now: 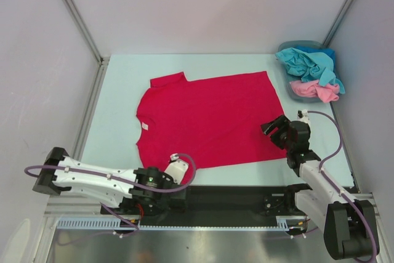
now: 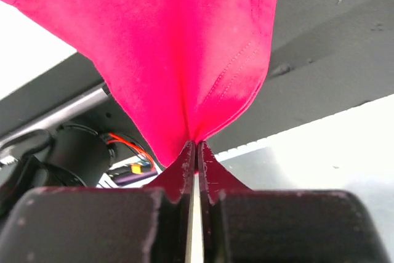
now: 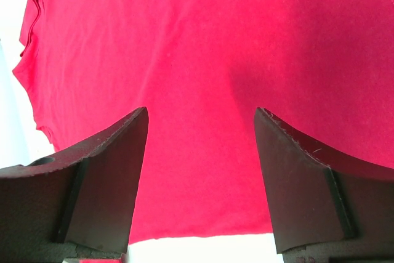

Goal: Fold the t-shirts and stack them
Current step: Flatten the tshirt out

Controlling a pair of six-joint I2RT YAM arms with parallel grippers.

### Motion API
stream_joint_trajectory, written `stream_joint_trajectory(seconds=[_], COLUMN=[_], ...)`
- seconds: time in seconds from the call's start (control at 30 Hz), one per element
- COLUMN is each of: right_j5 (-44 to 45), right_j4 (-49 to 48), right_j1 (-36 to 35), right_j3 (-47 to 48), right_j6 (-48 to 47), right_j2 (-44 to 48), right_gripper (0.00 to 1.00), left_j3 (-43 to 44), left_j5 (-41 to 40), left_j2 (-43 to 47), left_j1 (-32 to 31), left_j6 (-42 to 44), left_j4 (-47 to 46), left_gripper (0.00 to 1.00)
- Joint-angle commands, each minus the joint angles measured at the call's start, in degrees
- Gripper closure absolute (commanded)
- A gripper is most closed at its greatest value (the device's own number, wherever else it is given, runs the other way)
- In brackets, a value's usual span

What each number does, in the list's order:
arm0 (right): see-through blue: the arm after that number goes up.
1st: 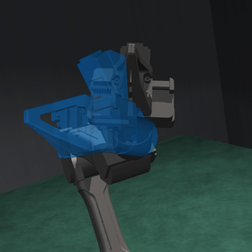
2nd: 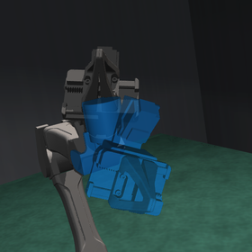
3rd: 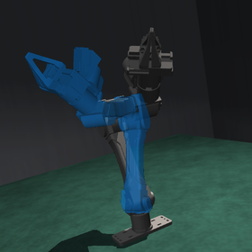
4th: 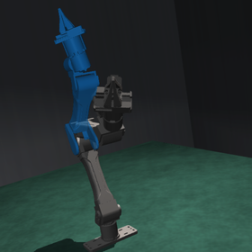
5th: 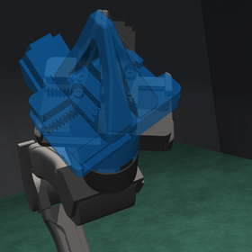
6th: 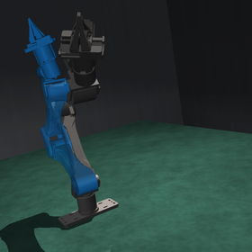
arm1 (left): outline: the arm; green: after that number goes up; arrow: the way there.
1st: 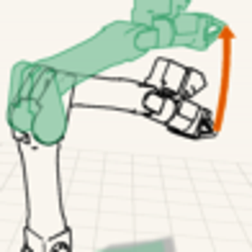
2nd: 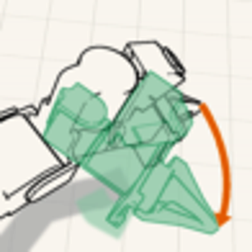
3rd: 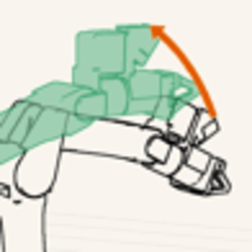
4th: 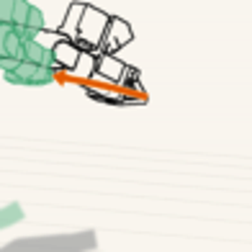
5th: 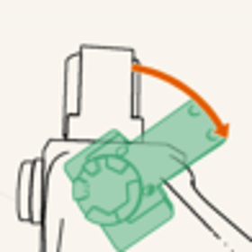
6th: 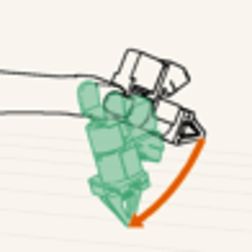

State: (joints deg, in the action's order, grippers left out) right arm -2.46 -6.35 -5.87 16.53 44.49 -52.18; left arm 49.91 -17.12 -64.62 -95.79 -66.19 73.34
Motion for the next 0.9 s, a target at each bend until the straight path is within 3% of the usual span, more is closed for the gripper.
stream_joint_trajectory(seconds=[0.0, 0.03, 0.2, 0.37, 0.57, 0.6, 0.63, 0.7, 0.8, 0.83, 0.87], right_j5=[0.2, 0.1, -0.1, 0.2, -0.4, -0.6, -0.8, -1.1, -1.1, -0.9, -0.6], right_j4=[-2.5, -2.8, -1.9, -0.4, -1.9, -2.3, -2.4, -2.4, -0.4, 0.3, 1.1], right_j1=[0.2, 0.1, 0.1, 0.1, -0.1, 0.0, -0.2, -0.4, -0.8, -0.9, -1.0], right_j3=[2.4, 2.5, 3.0, 3.7, 5.3, 7.1, 8.5, 11.6, 20.6, 25.3, 27.8], right_j6=[0.2, 0.4, 0.1, -0.7, 0.2, 0.3, 0.3, 0.1, -1.2, -1.4, -1.9], right_j2=[-0.5, -0.7, -0.4, 0.9, -2.4, -3.5, -5.2, -10.4, -17.6, -19.1, -20.7], right_gripper=[0.26, 0.26, 0.26, 0.26, 0.26, 0.25, 0.25, 0.25, 0.25, 0.25, 0.25], left_j3=[-2.0, -2.4, -2.3, -2.4, -1.1, -0.5, -0.3, 0.6, 0.3, 0.1, 0.1], left_j5=[1.7, 1.3, -2.1, -5.4, -21.8, -24.3, -29.5, -32.3, -28.7, -24.1, -21.8], left_j2=[3.3, 3.7, 1.8, -0.1, 0.7, 0.8, 0.6, 0.2, -0.1, -0.4, -0.8], left_j1=[-0.9, -0.9, -0.9, -0.9, -0.5, -0.2, 1.8, 5.9, 18.0, 24.3, 27.3], left_j6=[-6.7, -7.7, -9.0, -11.7, -20.6, -20.3, -16.8, -11.0, 9.4, 18.1, 21.7], left_j4=[2.5, 2.0, 0.9, -0.7, -4.3, -5.7, -10.0, -15.6, -34.8, -44.4, -48.4], left_gripper=[0.90, 0.80, 0.58, 0.56, 0.55, 0.49, 0.47, 0.41, 0.40, 0.40, 0.40])
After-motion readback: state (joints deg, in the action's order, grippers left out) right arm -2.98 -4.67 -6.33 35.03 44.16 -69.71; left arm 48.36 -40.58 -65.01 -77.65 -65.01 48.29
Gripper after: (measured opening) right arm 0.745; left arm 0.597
